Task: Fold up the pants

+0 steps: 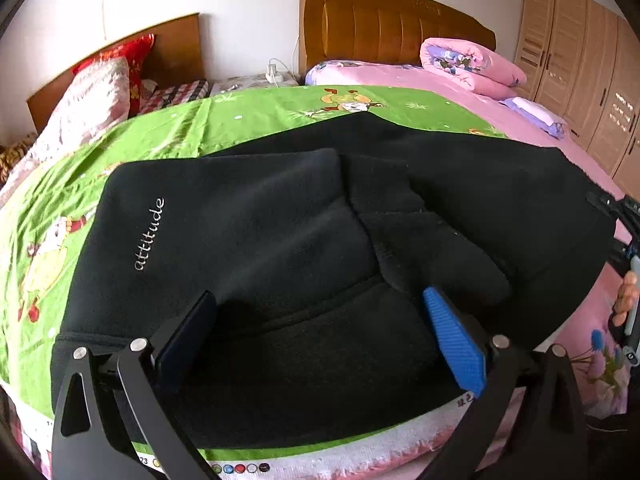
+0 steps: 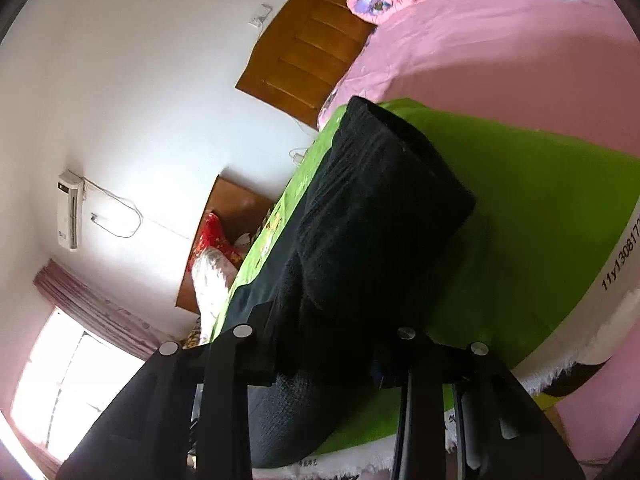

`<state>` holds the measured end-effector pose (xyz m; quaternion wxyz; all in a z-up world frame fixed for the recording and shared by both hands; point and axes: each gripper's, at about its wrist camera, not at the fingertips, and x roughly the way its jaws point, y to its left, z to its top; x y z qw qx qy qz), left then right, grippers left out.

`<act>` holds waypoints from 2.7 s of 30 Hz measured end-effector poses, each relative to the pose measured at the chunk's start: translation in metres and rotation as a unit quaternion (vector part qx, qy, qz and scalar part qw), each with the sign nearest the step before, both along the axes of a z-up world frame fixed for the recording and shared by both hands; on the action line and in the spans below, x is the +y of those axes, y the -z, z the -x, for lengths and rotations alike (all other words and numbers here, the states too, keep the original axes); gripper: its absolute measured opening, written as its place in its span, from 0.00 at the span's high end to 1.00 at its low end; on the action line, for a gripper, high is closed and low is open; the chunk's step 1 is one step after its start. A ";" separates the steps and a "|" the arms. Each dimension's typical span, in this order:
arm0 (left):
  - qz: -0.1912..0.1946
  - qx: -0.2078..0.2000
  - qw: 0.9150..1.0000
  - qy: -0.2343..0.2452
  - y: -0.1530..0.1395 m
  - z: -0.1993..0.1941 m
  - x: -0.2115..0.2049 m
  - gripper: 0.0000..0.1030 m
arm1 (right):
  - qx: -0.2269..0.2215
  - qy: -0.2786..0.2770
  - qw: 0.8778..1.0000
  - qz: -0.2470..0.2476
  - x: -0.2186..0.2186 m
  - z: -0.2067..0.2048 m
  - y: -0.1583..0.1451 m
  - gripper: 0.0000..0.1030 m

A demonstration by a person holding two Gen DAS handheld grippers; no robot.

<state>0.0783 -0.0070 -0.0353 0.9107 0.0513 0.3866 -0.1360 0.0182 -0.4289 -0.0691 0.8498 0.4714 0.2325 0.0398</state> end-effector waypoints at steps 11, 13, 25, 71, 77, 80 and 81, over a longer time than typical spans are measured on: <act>0.011 -0.009 1.000 -0.003 0.004 0.004 0.003 0.01 | -0.028 0.002 0.996 0.082 0.039 -0.022 -0.055 0.72; 0.015 -0.010 1.000 -0.002 0.004 0.005 0.005 0.01 | -0.045 -0.012 0.992 0.120 0.061 -0.026 -0.077 0.72; 0.112 -0.081 0.989 -0.041 -0.037 0.035 0.069 0.11 | -0.130 -0.161 0.918 0.339 0.248 -0.070 -0.163 0.73; 0.363 0.199 0.908 -0.061 -0.014 -0.044 0.149 0.24 | -0.117 -0.294 0.864 0.392 0.278 -0.022 -0.079 0.16; 0.358 0.220 0.907 -0.027 -0.005 -0.076 0.152 0.23 | -0.114 -0.285 0.866 0.393 0.271 -0.015 -0.078 0.16; 0.287 0.214 0.933 -0.044 -0.003 -0.075 0.135 0.36 | -0.106 -0.276 0.862 0.411 0.269 -0.013 -0.076 0.16; 0.268 0.208 0.939 -0.051 -0.003 -0.072 0.131 0.46 | -0.104 -0.272 0.857 0.426 0.268 -0.010 -0.075 0.16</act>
